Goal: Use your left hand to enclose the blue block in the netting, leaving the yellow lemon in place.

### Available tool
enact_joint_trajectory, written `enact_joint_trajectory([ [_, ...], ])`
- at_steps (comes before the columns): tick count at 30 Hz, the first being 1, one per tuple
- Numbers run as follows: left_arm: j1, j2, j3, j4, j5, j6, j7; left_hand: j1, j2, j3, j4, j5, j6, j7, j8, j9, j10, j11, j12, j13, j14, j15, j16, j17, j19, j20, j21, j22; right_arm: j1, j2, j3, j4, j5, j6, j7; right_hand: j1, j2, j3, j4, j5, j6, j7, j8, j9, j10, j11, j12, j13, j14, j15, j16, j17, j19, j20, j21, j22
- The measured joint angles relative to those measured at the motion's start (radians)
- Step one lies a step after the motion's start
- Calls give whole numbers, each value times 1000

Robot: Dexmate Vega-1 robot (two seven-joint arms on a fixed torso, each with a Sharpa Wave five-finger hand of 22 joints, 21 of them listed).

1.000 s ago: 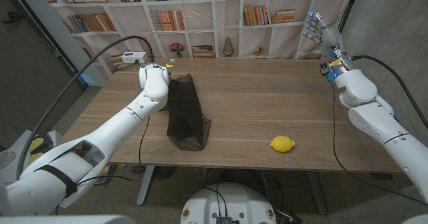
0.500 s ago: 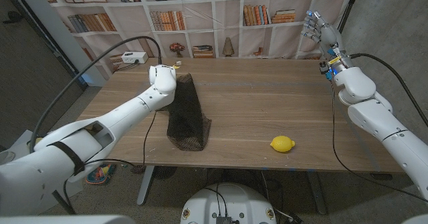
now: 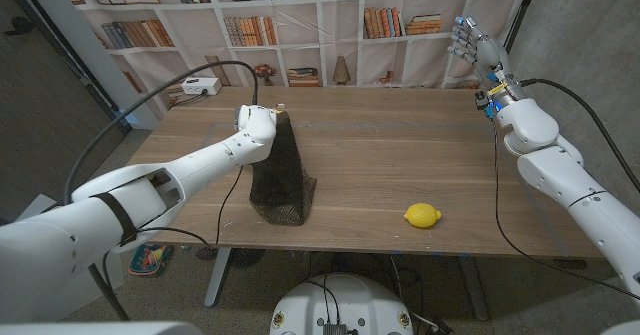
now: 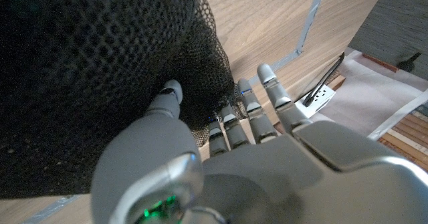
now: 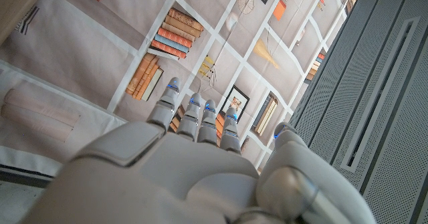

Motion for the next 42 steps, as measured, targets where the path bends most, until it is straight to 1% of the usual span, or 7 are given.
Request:
enact_joint_trajectory([
  [7,-10,-9,55,22,-7,4,28,246,33,40,-21,-23,457,14,99,5,400,-15,148,56,279,-43,155,103,91,-25,106,9,0,0,0,0,0,-2,-5,0,0,0,0,0,0,0,0,0,0,0,0,0,0,0,0,0,0,0,0,0],
  [10,-2,-7,71,18,-7,4,28,344,15,39,-21,-26,603,39,144,22,465,11,212,106,345,-67,204,163,99,-31,157,18,0,0,0,0,0,-2,-6,0,0,0,0,0,0,0,0,0,0,0,0,0,0,0,0,0,0,0,0,0],
  [11,3,-4,75,14,-29,20,151,360,12,36,-18,-26,623,42,149,23,471,17,227,110,353,-72,211,174,99,-31,167,19,0,-1,0,0,0,-3,-6,0,0,0,0,0,0,0,0,0,0,0,0,0,0,0,0,0,0,0,0,0],
  [26,57,28,70,-85,-24,81,420,391,-12,24,-14,-32,673,49,175,28,482,28,259,144,370,-82,215,210,99,-31,200,24,-6,0,3,6,1,1,-9,0,0,0,0,0,0,0,0,0,0,0,0,0,0,0,0,0,0,0,0,0],
  [27,87,63,52,-185,-18,84,433,393,-14,24,-14,-32,673,49,175,28,482,28,262,144,370,-82,215,212,99,-31,200,24,-7,0,5,6,2,8,-14,0,0,0,0,0,0,0,0,0,0,0,0,0,0,0,0,0,0,0,0,0],
  [38,139,122,29,-351,97,89,486,416,-36,14,-16,-22,703,51,181,28,493,38,281,145,383,-84,215,228,94,-36,219,21,-30,-1,18,-15,2,16,-23,0,0,0,0,0,0,0,0,0,0,0,0,0,0,0,0,0,0,0,0,0],
  [42,190,180,7,-496,178,66,442,421,-41,14,-16,-20,703,51,183,28,493,38,287,161,383,-84,215,232,88,-42,225,21,-41,-2,25,-26,0,21,-32,0,0,0,0,0,0,0,0,0,0,0,0,0,0,0,0,0,0,0,0,0],
])
